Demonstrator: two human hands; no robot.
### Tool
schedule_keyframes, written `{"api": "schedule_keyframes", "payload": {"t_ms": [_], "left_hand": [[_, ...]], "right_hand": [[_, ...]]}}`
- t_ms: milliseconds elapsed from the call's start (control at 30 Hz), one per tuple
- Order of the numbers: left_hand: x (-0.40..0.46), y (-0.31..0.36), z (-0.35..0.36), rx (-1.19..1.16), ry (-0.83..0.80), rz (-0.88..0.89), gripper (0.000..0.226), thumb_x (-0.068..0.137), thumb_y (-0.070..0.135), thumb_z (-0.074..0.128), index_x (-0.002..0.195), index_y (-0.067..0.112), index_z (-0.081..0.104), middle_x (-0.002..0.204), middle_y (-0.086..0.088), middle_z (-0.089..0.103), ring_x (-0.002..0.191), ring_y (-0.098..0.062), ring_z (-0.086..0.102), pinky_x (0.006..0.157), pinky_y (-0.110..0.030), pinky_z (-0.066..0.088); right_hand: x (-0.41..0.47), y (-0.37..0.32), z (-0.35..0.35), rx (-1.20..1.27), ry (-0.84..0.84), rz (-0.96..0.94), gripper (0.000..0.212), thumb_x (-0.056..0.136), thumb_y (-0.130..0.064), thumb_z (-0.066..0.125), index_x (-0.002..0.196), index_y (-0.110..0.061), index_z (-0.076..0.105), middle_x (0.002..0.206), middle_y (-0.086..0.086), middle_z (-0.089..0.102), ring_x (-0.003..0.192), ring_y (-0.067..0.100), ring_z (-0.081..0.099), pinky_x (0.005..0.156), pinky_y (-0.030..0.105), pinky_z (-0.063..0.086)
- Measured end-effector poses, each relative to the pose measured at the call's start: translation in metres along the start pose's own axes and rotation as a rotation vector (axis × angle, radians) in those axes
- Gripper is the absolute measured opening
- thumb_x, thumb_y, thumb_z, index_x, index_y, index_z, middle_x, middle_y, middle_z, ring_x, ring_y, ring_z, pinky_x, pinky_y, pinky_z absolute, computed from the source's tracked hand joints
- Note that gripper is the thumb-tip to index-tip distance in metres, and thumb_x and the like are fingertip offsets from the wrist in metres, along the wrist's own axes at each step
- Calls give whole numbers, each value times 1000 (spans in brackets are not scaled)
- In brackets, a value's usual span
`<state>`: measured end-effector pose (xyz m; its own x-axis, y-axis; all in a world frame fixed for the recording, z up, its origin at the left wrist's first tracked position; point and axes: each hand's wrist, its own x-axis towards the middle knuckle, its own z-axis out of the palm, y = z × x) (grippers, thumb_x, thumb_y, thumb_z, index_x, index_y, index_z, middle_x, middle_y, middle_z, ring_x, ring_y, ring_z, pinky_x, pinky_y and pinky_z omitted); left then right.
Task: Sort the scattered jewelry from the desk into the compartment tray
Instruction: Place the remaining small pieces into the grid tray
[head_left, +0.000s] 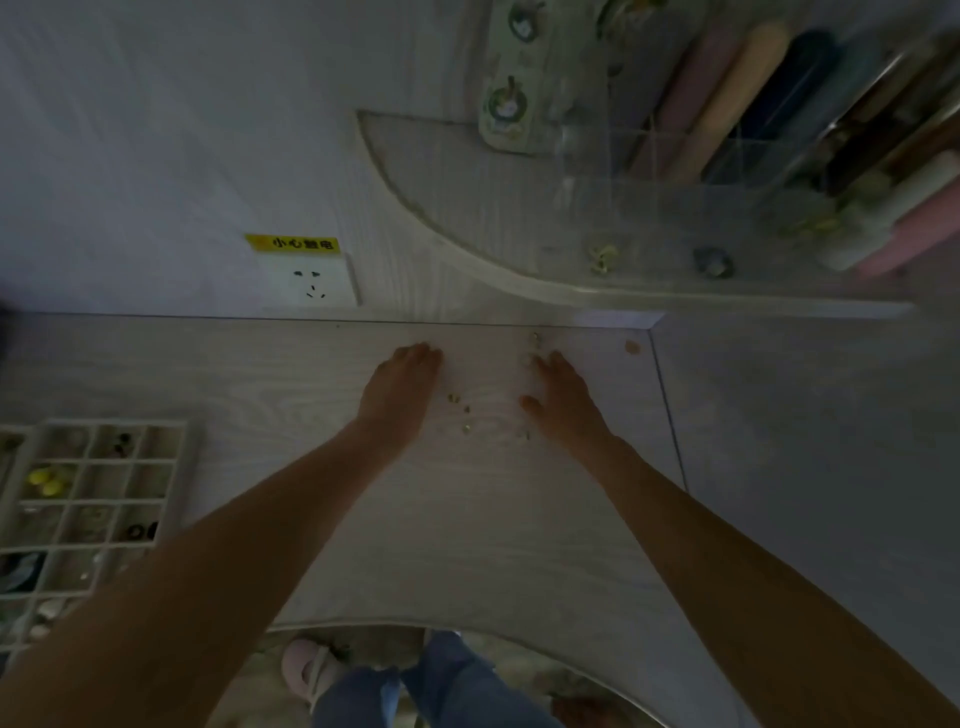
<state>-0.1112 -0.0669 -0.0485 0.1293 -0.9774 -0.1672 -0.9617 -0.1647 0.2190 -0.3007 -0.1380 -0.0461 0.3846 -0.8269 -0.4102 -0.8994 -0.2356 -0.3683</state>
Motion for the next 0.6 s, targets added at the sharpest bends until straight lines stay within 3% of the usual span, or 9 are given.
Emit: {"api": "schedule_keyframes", "payload": {"t_ms": [67, 133, 267, 367, 500, 600], "left_hand": [[1, -1, -2, 98, 35, 38, 42, 89, -5, 43, 129, 5, 50, 128, -13, 51, 117, -29, 45, 95, -36, 41], [-1, -2, -4, 151, 40, 61, 36, 88, -4, 44, 120, 5, 57, 114, -12, 55, 107, -28, 49, 90, -35, 41], [-3, -2, -5, 155, 44, 62, 32, 88, -3, 46, 116, 5, 58, 107, -12, 56, 101, -26, 52, 86, -32, 42], [3, -2, -7, 23, 30, -26, 29, 91, -2, 44, 115, 4, 61, 104, -14, 56, 98, -28, 54, 80, -32, 45], [8, 2, -18, -262, 63, -131, 30, 95, 3, 43, 117, 4, 63, 113, -17, 61, 104, -31, 58, 89, -34, 44], [8, 1, -20, -406, 96, -168, 28, 94, 5, 48, 117, 6, 64, 119, -13, 63, 108, -25, 60, 96, -28, 43]], "right_hand": [[-3, 0, 5, 14, -6, -9, 60, 98, -27, 45, 150, -18, 16, 158, 9, 2, 145, 24, 7, 115, 32, 13], [-6, 0, 8, 18, 13, -3, 59, 98, -26, 43, 150, -16, 16, 158, 7, 5, 145, 24, 9, 115, 33, 16], [-2, -4, 0, 2, 177, 25, 44, 97, -21, 42, 140, -11, 36, 141, 13, 35, 127, 30, 39, 100, 41, 38], [9, -12, -11, 13, 247, 6, 44, 96, -18, 43, 139, -10, 34, 131, 17, 40, 115, 34, 48, 88, 42, 44], [26, -14, -18, -61, 227, -50, 43, 97, -15, 42, 140, -13, 39, 142, 13, 36, 127, 30, 40, 96, 42, 42], [37, -14, -18, -133, 221, -65, 31, 96, -11, 44, 126, -7, 53, 132, 12, 47, 120, 29, 45, 92, 41, 46]]}}
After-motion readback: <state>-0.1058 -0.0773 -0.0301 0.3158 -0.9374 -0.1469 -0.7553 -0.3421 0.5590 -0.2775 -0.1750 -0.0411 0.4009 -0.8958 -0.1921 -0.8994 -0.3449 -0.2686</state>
